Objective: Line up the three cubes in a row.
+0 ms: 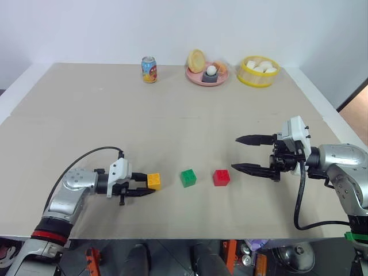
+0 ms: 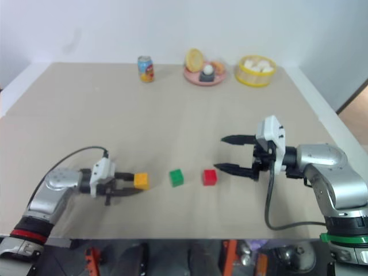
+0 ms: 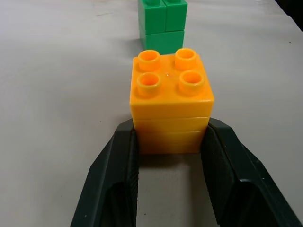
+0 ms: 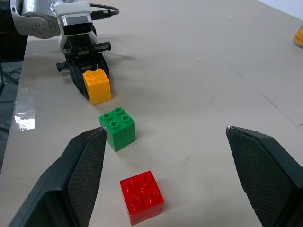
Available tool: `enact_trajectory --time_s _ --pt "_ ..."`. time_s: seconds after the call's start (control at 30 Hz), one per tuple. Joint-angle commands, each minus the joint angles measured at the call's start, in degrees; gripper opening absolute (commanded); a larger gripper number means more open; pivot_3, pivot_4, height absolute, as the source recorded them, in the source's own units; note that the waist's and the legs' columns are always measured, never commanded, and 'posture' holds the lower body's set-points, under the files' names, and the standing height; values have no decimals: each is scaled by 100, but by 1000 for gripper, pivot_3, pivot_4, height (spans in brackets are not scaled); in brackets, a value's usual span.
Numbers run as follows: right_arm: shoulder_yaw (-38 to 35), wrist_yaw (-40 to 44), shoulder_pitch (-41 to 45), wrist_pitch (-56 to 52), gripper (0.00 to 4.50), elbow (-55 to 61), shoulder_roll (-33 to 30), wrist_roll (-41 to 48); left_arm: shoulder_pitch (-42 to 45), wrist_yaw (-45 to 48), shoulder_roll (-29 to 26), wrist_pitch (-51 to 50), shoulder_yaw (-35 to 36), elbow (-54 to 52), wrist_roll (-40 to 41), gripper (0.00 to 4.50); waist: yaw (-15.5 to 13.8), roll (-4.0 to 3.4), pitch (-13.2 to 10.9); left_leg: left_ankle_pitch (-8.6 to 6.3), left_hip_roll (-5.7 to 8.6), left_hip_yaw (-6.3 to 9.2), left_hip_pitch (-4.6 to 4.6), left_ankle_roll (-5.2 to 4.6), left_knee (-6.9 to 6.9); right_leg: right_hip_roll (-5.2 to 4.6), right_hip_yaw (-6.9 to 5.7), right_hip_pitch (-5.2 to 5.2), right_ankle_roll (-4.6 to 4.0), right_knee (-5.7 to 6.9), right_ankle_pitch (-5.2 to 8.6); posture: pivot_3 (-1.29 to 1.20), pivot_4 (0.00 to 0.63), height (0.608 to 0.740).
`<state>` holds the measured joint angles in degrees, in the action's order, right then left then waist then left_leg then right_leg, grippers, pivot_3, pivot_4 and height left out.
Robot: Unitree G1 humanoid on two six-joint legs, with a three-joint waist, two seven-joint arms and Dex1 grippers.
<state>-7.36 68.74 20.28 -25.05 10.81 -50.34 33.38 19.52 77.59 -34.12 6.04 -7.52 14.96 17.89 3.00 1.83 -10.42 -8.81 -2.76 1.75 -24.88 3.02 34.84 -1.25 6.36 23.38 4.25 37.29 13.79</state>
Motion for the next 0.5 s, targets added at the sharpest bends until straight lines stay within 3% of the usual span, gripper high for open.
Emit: enact_trajectory --time_s 0.03,0.5 --pt "-92 11 130 60 4174 35 -30 8 190 290 -33 329 -78 370 -159 1275 -2 0 0 0 0 0 0 0 0 0 0 0 0 0 0 0 150 740" --pt "-281 -117 -88 -17 4174 251 -87 101 830 603 235 759 -128 1335 -249 1275 -29 -6 4 7 0 -2 1 -10 13 -1 0 -7 3 0 -15 0 150 740"
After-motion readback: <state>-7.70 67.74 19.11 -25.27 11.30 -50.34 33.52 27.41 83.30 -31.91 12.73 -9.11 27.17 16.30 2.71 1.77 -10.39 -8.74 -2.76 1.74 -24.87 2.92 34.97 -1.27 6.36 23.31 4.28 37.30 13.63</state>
